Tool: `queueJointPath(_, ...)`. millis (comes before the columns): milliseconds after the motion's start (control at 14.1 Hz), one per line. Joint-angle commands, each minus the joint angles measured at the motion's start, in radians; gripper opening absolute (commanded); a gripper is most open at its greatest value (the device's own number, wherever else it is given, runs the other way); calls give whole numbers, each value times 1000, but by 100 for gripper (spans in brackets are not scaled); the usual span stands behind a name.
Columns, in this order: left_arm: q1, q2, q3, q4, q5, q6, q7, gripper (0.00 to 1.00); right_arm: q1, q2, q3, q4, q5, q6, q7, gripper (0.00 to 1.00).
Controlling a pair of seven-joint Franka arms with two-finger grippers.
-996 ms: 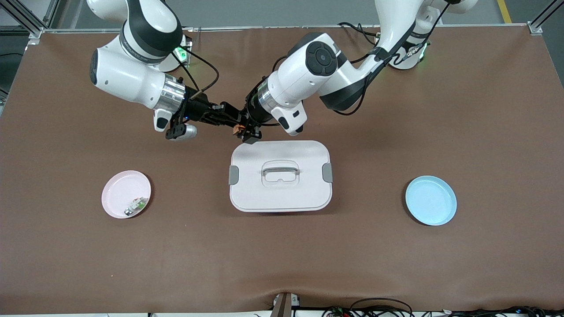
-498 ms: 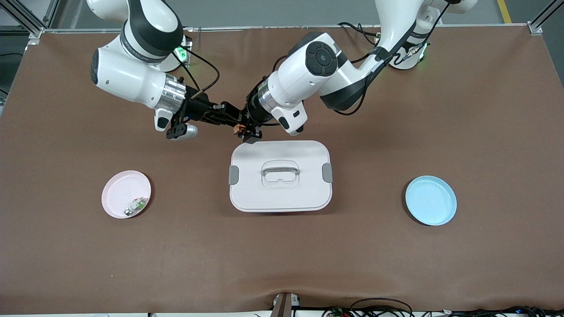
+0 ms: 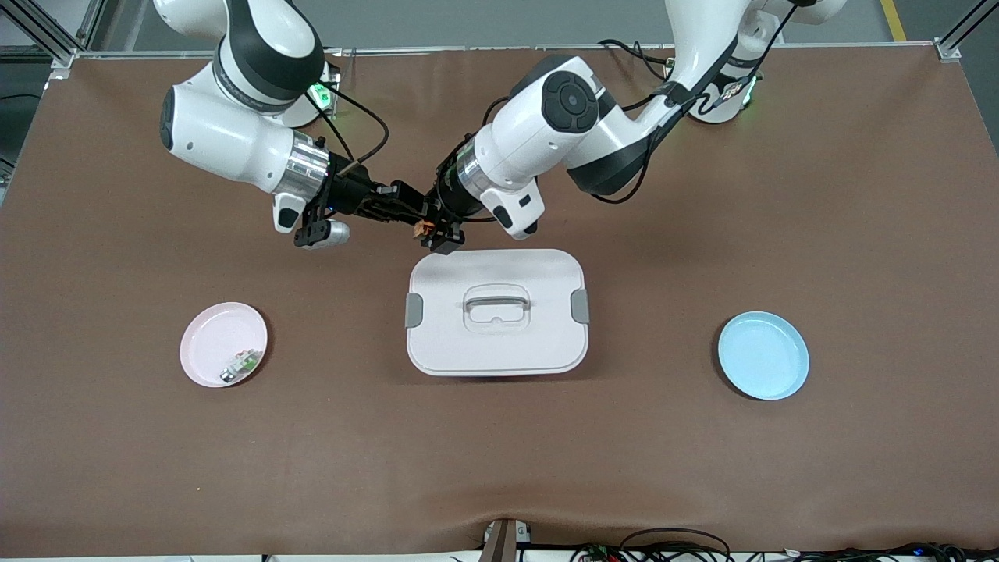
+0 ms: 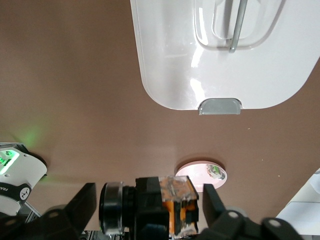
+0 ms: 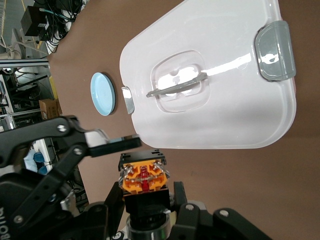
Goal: Transfer orange switch to right arm and place
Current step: 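Open the left gripper and withdraw it from the switch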
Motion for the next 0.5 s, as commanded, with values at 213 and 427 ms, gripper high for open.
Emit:
queueJointPath(213, 5, -39, 5, 0, 25, -19, -16, 100, -15, 3, 3, 15, -65, -14, 18, 0)
queueJointPath(427, 5, -82, -4, -4, 127, -29, -13, 100, -18, 3, 2, 37, -186, -42, 10, 0)
